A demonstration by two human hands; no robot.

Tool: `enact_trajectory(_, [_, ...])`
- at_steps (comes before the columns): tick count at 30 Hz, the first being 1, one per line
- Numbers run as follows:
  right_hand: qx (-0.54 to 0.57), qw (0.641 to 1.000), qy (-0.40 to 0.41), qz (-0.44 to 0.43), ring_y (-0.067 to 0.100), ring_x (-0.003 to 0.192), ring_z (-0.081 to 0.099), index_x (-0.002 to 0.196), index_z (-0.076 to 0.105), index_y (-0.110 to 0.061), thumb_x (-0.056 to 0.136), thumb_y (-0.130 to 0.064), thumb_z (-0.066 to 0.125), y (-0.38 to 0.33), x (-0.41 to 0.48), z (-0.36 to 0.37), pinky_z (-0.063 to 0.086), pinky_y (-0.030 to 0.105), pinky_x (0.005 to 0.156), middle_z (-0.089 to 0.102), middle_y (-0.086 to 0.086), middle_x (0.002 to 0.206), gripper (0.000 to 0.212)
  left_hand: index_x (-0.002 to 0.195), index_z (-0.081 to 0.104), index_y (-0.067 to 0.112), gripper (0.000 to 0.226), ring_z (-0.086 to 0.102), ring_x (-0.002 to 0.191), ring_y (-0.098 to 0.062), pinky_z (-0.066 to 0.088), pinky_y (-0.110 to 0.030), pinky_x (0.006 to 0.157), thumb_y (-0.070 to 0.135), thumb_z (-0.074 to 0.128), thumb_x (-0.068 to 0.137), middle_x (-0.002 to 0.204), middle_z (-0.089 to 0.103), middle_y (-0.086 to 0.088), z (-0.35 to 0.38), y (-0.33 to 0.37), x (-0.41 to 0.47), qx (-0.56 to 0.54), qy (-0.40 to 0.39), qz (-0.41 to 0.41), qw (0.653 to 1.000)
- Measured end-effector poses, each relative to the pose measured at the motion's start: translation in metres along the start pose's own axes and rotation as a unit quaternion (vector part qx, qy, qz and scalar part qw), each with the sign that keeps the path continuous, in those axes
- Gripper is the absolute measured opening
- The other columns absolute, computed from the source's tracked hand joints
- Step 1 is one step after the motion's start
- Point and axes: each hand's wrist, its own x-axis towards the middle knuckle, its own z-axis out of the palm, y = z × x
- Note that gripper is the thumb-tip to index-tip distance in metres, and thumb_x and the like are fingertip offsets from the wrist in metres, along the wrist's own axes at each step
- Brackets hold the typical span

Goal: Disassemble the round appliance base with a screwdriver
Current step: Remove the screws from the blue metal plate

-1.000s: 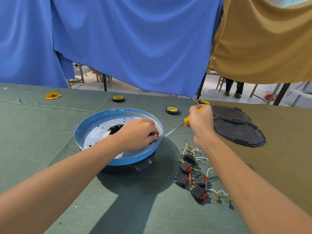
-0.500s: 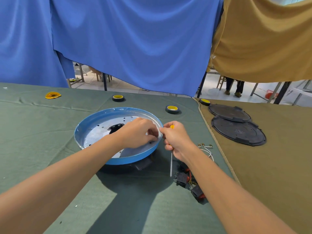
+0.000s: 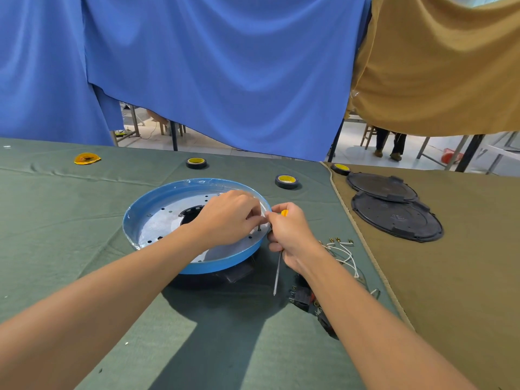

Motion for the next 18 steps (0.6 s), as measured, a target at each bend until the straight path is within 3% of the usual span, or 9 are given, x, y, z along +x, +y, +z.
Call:
enact_trajectory(3, [0.004, 1.000, 0.001, 0.000, 0.015, 0.061, 0.036, 0.096, 0.048, -0.019, 0.096, -0.014, 0.048, 0.000, 0.000, -0.001, 0.029, 0.024, 0.041, 0.047, 0.008, 0.083, 0.005, 0.097, 0.072, 0.017, 0.023, 0.052, 0.080, -0.010, 0.043, -0.024, 0.068, 0.034, 0.056, 0.096, 0.097, 0.066, 0.004, -0.001, -0.001, 0.000, -0.020, 0.001, -0.011, 1.000])
enact_trajectory(8, [-0.039, 0.999, 0.003, -0.014, 0.016, 0.063, 0.040, 0.096, 0.048, -0.021, 0.095, -0.018, 0.051, 0.000, 0.001, -0.003, 0.031, 0.025, 0.041, 0.052, 0.006, 0.084, 0.004, 0.101, 0.071, 0.015, 0.021, 0.057, 0.085, -0.015, 0.052, -0.036, 0.079, 0.030, 0.058, 0.096, 0.093, 0.063, 0.005, -0.014, -0.003, -0.001, -0.095, 0.077, -0.083, 0.989])
enact_trajectory(11, [-0.128, 0.985, 0.045, -0.103, 0.016, 0.069, 0.048, 0.097, 0.052, -0.023, 0.094, -0.025, 0.052, -0.004, 0.003, -0.010, 0.040, 0.029, 0.053, 0.055, -0.001, 0.083, 0.004, 0.105, 0.071, 0.012, 0.024, 0.057, 0.086, -0.015, 0.051, -0.036, 0.080, 0.030, 0.058, 0.096, 0.091, 0.061, 0.007, -0.021, -0.001, -0.001, -0.124, 0.106, -0.113, 0.980])
enact_trajectory(13, [-0.181, 0.963, 0.057, -0.191, 0.009, 0.080, 0.055, 0.097, 0.055, -0.025, 0.093, -0.030, 0.055, -0.012, 0.000, -0.020, 0.042, 0.024, 0.064, 0.060, -0.010, 0.086, 0.006, 0.102, 0.072, 0.012, 0.024, 0.058, 0.087, -0.016, 0.050, -0.038, 0.080, 0.032, 0.058, 0.096, 0.089, 0.061, 0.007, -0.024, 0.003, 0.000, -0.137, 0.115, -0.121, 0.976])
enact_trajectory(15, [-0.210, 0.950, 0.013, -0.231, -0.001, 0.077, 0.055, 0.098, 0.059, -0.027, 0.090, -0.028, 0.061, -0.021, -0.006, -0.028, 0.038, 0.017, 0.058, 0.063, -0.015, 0.090, 0.008, 0.101, 0.072, 0.012, 0.025, 0.058, 0.086, -0.015, 0.050, -0.034, 0.077, 0.032, 0.059, 0.095, 0.087, 0.062, 0.006, -0.026, 0.007, 0.002, -0.154, 0.122, -0.124, 0.973])
enact_trajectory(18, [-0.188, 0.959, -0.042, -0.207, 0.003, 0.062, 0.056, 0.094, 0.062, -0.028, 0.085, -0.021, 0.068, -0.028, -0.014, -0.032, 0.038, 0.021, 0.050, 0.067, -0.010, 0.090, 0.014, 0.100, 0.073, 0.012, 0.024, 0.057, 0.077, -0.009, 0.043, -0.018, 0.066, 0.031, 0.061, 0.094, 0.082, 0.062, 0.007, -0.026, 0.015, 0.005, -0.191, 0.139, -0.132, 0.963])
